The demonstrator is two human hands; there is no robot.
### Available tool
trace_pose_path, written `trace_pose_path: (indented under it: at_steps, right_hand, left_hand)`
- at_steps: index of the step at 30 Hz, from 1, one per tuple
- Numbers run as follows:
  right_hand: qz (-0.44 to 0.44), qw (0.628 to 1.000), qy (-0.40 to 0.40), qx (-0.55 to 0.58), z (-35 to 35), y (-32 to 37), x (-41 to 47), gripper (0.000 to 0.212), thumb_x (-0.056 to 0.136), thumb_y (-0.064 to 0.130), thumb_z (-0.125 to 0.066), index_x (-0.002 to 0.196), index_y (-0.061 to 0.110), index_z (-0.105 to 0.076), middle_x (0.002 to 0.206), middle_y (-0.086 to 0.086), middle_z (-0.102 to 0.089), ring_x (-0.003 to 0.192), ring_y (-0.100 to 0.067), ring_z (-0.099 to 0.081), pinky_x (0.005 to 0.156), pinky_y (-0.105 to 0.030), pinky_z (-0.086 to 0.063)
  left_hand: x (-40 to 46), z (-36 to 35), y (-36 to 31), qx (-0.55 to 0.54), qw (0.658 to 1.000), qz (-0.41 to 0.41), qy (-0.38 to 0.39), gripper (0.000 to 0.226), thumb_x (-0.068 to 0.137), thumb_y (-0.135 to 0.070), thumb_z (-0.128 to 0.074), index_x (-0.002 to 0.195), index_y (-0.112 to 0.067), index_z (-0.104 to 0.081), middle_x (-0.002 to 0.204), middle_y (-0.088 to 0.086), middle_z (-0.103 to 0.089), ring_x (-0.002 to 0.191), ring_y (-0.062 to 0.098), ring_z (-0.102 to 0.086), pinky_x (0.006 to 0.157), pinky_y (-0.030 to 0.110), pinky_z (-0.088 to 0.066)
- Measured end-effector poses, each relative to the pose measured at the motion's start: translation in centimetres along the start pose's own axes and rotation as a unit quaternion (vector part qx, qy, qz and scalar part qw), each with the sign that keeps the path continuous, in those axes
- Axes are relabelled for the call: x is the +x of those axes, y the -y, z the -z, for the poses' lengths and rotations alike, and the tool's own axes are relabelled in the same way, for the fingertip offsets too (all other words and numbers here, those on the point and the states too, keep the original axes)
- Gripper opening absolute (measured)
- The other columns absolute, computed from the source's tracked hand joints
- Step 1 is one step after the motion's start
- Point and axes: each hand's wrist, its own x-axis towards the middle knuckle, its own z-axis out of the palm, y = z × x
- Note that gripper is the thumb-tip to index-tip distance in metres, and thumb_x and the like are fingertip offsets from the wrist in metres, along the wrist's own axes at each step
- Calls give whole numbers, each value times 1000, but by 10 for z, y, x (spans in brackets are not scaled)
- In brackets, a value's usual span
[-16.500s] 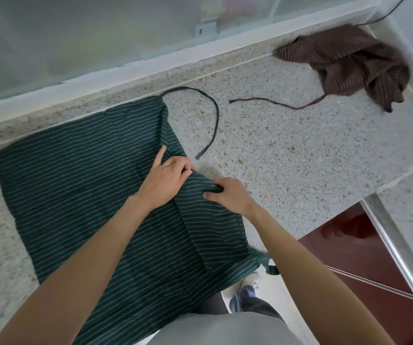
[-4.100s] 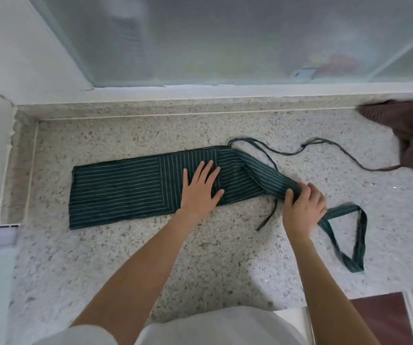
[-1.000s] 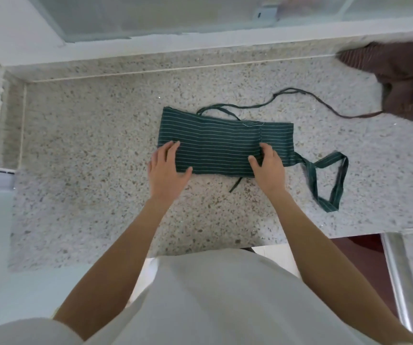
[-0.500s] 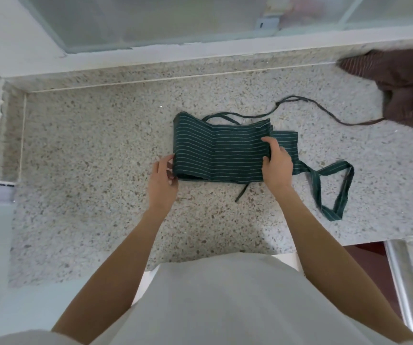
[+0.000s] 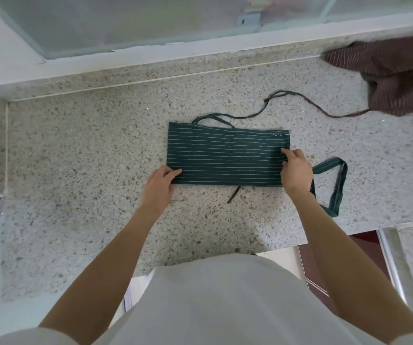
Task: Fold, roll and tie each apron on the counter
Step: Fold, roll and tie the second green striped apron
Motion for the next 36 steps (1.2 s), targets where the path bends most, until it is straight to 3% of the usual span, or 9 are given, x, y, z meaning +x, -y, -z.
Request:
trace_pose_path:
  at_steps: [7, 11, 14, 21, 25, 27, 30, 34, 36]
  right_hand:
    - [-18, 996, -57, -72, -4, 17, -1, 47, 87, -2, -46, 130, 16, -53, 132, -22, -43, 114, -41, -41, 97, -50, -33]
    - [172, 984, -30, -19, -15, 61, -32, 38, 87, 14, -55, 125, 17, -57, 135, -10, -48, 121, -31, -44, 97, -47, -38]
    - [265, 962, 40, -44, -38, 86, -68, 40, 94, 31, -37, 124, 17, -60, 135, -2, -52, 125, -26, -44, 98, -46, -40]
    - [141, 971, 79, -176, -39, 53, -72, 60, 98, 46, -10, 140, 18, -41, 152, 1, -31, 143, -29, -18, 113, -54, -4]
    - [104, 980, 59, -156, -26, 32, -63, 56, 97, 46, -22, 132, 15, -53, 139, -7, -45, 132, -32, -36, 110, -55, -18]
    - [139, 974, 71, -161, -21, 20, -61, 50, 97, 41, -32, 135, 12, -49, 135, -9, -48, 129, -30, -39, 110, -51, -21]
    - [199, 970, 89, -107, -16, 4, -60, 48, 97, 26, -43, 141, 9, -38, 141, -9, -42, 133, -26, -34, 115, -42, -13]
    - [238, 961, 136, 37, -8, -19, -67, 65, 77, -9, -51, 138, 7, -35, 145, -11, -40, 139, -24, -29, 119, -39, -7]
    - [248, 953, 159, 69, -4, -30, -69, 69, 73, -9, -57, 136, 9, -35, 138, -11, -47, 137, -22, -33, 119, -37, -5]
  left_hand:
    - [4, 13, -6, -24, 995, -13, 99, 61, 73, 5, -60, 130, -15, -51, 123, 9, -46, 108, 23, -47, 89, 32, -45]
    - [53, 33, -9, 4, 999, -33, 26, 55, 79, 1, -59, 131, -16, -50, 136, 7, -43, 122, 22, -42, 102, 28, -34]
    - [94, 37, -9, 19, 996, -75, 32, 52, 82, 7, -50, 130, -12, -50, 142, 12, -39, 130, 30, -35, 110, 42, -31]
    - [77, 29, 7, 9, 980, -109, 166, 59, 77, 9, -61, 131, -15, -52, 132, 12, -42, 116, 26, -45, 97, 34, -43]
    - [22, 10, -21, -9, 960, -147, 238, 52, 83, 1, -60, 133, -12, -50, 128, 7, -39, 89, 11, -50, 78, 17, -42]
    - [0, -3, -33, 0, 961, -176, 215, 47, 81, -3, -66, 127, -9, -56, 123, 8, -43, 79, 10, -50, 71, 22, -48]
    - [-14, -14, -35, 35, 958, -265, 108, 26, 79, -18, -66, 104, -12, -69, 105, 5, -58, 92, 16, -52, 75, 31, -50]
    - [-9, -5, -45, 4, 945, -326, 31, 26, 85, -31, -53, 95, -16, -72, 91, 0, -68, 93, 15, -59, 88, 25, -38]
    - [-2, 7, -58, -38, 941, -335, 16, 24, 87, -27, -55, 97, -12, -70, 91, 2, -68, 88, 14, -60, 85, 20, -40]
